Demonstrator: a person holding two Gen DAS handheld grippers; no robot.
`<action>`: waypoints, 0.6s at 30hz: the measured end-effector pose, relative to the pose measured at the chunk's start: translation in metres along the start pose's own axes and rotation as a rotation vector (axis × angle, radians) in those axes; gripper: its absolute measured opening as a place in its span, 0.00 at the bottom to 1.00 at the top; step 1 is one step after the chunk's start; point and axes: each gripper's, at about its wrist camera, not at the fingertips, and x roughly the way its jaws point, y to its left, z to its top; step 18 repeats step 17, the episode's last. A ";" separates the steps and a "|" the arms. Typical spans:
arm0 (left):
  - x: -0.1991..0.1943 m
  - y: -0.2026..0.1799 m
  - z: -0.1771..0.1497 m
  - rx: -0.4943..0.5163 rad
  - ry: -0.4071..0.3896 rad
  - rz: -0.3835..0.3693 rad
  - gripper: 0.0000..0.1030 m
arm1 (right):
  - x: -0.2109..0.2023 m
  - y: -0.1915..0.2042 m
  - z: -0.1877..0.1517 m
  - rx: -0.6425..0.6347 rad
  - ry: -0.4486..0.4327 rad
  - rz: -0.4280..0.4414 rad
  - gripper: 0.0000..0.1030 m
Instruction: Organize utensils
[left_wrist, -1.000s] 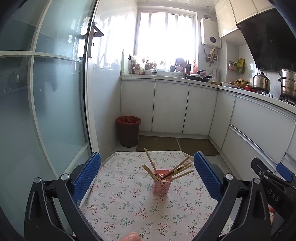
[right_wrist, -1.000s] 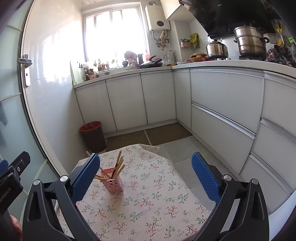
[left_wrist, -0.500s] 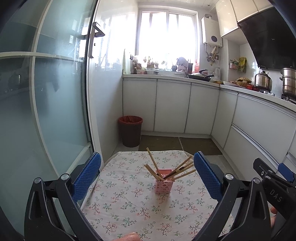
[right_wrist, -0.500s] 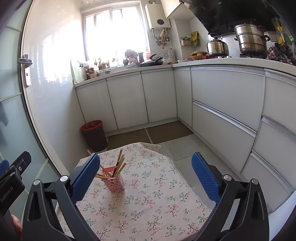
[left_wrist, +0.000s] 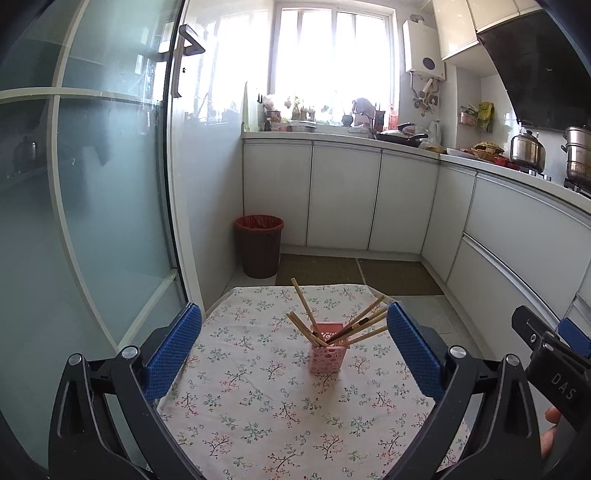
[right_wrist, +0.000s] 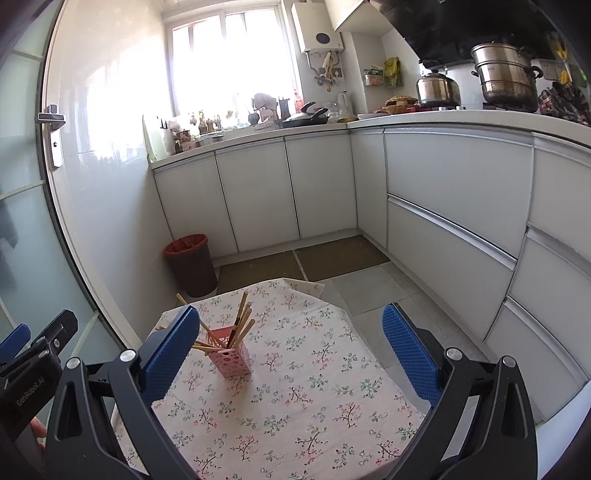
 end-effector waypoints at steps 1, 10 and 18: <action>0.001 -0.001 0.000 0.008 0.003 0.007 0.93 | 0.001 0.000 0.000 0.000 0.004 0.000 0.94; 0.005 -0.006 0.001 0.038 -0.015 -0.024 0.93 | 0.012 -0.005 -0.002 0.011 0.027 -0.004 0.94; 0.010 -0.004 0.001 0.000 0.011 -0.013 0.93 | 0.017 -0.008 -0.002 0.019 0.031 -0.004 0.94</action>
